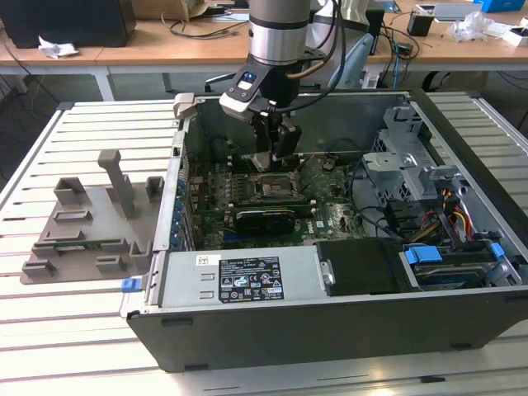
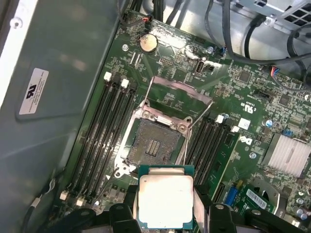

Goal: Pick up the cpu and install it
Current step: 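Place the cpu into insertion slot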

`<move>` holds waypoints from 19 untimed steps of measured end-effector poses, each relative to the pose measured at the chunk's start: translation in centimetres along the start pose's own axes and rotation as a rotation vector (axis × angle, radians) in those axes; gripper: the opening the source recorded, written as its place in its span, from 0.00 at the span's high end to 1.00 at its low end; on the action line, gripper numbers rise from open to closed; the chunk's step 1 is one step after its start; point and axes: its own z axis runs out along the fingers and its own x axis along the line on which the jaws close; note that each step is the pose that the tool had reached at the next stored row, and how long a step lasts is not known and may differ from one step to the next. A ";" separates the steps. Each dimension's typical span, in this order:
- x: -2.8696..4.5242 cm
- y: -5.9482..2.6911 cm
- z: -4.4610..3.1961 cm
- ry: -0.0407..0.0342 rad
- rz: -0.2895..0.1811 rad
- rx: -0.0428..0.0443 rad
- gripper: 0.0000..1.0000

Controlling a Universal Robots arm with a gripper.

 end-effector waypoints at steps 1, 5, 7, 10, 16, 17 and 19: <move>0.00 0.00 0.00 0.0004 0.007 0.0002 0.46; 0.00 0.00 0.01 0.0024 0.043 0.0012 0.46; 0.00 0.00 0.00 0.0029 0.060 0.0019 0.46; 0.00 0.00 0.01 0.0042 0.093 0.0030 0.46; 0.00 0.00 0.01 0.0057 0.118 0.0038 0.46; 0.00 0.00 0.01 0.0060 0.123 0.0039 0.46; 0.00 0.00 0.01 0.0067 0.135 0.0043 0.46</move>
